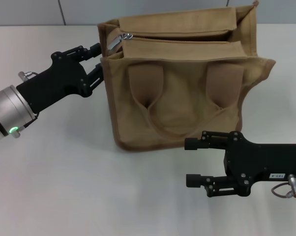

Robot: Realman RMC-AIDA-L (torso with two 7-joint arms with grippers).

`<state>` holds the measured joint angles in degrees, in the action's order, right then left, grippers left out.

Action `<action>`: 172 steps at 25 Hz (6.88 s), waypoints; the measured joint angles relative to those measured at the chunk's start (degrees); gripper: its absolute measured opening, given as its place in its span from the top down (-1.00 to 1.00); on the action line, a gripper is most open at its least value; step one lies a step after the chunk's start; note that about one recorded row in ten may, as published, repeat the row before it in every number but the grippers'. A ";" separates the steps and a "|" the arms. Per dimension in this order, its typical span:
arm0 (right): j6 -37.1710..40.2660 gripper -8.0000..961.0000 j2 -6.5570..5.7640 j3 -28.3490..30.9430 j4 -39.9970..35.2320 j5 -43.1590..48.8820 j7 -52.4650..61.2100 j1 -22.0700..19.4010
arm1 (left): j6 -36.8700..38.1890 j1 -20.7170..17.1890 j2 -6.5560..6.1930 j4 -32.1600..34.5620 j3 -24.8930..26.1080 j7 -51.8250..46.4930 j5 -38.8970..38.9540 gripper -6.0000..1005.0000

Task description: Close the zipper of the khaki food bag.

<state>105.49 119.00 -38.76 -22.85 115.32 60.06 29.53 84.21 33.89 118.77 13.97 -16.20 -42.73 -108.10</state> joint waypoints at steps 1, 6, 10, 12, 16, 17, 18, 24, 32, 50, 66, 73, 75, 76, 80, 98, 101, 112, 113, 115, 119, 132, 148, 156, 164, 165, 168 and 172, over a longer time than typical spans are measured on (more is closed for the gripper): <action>0.00 -0.60 0.00 0.00 0.00 0.00 0.00 0.00 | 0.00 0.00 0.00 0.00 0.00 0.00 0.00 0.09; -0.06 -0.60 0.00 0.00 -0.12 -0.02 -0.05 -0.01 | 0.80 -0.24 -0.02 0.00 0.02 -0.02 0.03 0.43; 0.06 -0.60 0.00 0.00 -0.17 -0.33 -0.07 -0.01 | 2.37 -1.07 -0.20 0.00 0.03 -0.04 2.17 0.79; 0.17 -0.60 0.00 0.00 -0.16 -0.54 -0.08 -0.01 | 2.99 -1.28 -0.24 0.04 0.03 -0.05 2.54 0.89; 1.40 -0.60 -0.04 0.26 -0.24 -1.48 -0.01 0.00 | 6.54 -1.99 -0.44 0.65 0.03 -0.16 3.77 0.91; 2.61 -0.60 -0.25 0.50 -0.19 -3.00 0.37 0.00 | 8.44 -2.03 -0.49 0.83 0.06 -0.20 3.99 0.91; 2.61 -0.60 -0.25 0.50 -0.19 -3.00 0.37 0.00 | 8.44 -2.03 -0.49 0.83 0.06 -0.20 3.99 0.92; 6.87 -0.60 -1.14 0.63 -0.58 -10.68 7.80 0.75 | 13.18 -0.62 -0.47 1.03 0.12 -0.23 4.53 0.94; 4.88 -0.60 -2.08 0.69 -2.74 -13.55 24.15 5.84 | 16.34 2.17 -0.26 1.06 -0.32 -0.71 4.53 0.93; -5.77 -0.60 -1.93 -1.20 -6.26 -13.60 34.75 13.71 | 18.07 2.42 -0.09 2.38 -0.43 -5.09 5.99 0.90; -14.34 0.13 -0.24 -6.26 -6.60 -13.62 34.66 15.93 | 18.68 3.25 0.00 1.21 -0.50 -4.92 5.79 0.89; -15.91 0.14 0.10 -7.53 -6.68 -14.01 34.64 17.04 | 18.01 5.12 0.09 -0.47 -0.61 -4.61 5.81 0.88; -16.67 0.15 0.19 -7.55 -6.68 -14.08 34.75 17.32 | 17.17 5.89 0.21 -2.56 -0.41 -3.12 5.98 0.87; -16.67 0.15 0.19 -7.55 -6.68 -14.08 34.75 17.32 | 17.17 5.89 0.21 -2.56 -0.41 -3.12 5.98 0.87; -17.73 0.15 0.34 -7.65 -6.47 -15.17 34.82 17.38 | 14.06 6.80 0.34 -6.49 0.08 -0.35 7.51 0.87; -20.81 0.16 0.58 -8.26 -6.13 -16.64 34.81 17.76 | 11.55 7.33 0.41 -10.34 0.21 -0.11 12.67 0.85; -21.08 0.17 0.61 -8.35 -6.06 -16.72 34.85 18.08 | 10.02 8.33 0.41 -12.22 0.43 1.61 12.74 0.84; -23.27 0.27 0.71 -8.48 -5.39 -17.09 35.16 18.30 | 9.48 8.46 0.41 -14.63 2.53 3.44 12.71 0.83; -23.23 0.27 0.71 -8.49 -5.47 -17.12 35.31 18.14 | 9.51 8.33 0.41 -14.55 2.73 3.42 12.72 0.83; -22.50 0.27 0.64 -8.47 -6.24 -17.13 35.77 17.25 | 9.71 7.88 0.37 -14.35 3.14 3.20 12.72 0.83; -20.83 0.27 0.47 -8.15 -7.71 -17.14 35.91 15.91 | 10.10 6.79 0.09 -14.05 4.22 2.89 12.73 0.82; -19.98 0.27 0.60 -12.45 -11.22 -19.66 36.75 13.83 | 10.81 6.70 0.17 -14.10 4.63 2.76 12.52 0.81; -28.26 0.27 0.74 -22.82 -11.38 -27.56 36.61 15.26 | 11.30 7.47 0.40 -15.52 4.17 2.82 12.24 0.79; -30.19 0.27 0.80 -24.95 -11.36 -30.34 37.41 14.62 | 11.31 7.56 0.41 -15.77 4.45 2.82 12.33 0.78; -28.55 0.28 0.52 -25.11 -12.05 -31.02 38.98 12.13 | 11.49 6.81 0.32 -15.97 5.89 2.98 12.60 0.77; -27.82 0.28 0.49 -24.90 -12.76 -31.02 38.97 11.07 | 11.53 6.19 0.22 -15.70 6.67 2.83 12.61 0.77; -25.05 0.28 0.47 -24.69 -15.74 -31.17 38.63 8.17 | 11.57 5.59 0.18 -15.59 7.28 2.83 12.63 0.76; -21.91 0.28 0.50 -24.82 -17.72 -31.51 38.40 6.71 | 11.59 5.42 0.20 -15.66 7.39 2.83 12.49 0.76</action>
<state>83.58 119.50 -63.58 -40.58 83.81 98.46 36.24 95.80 39.31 118.96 -1.69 -8.81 -39.90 -95.62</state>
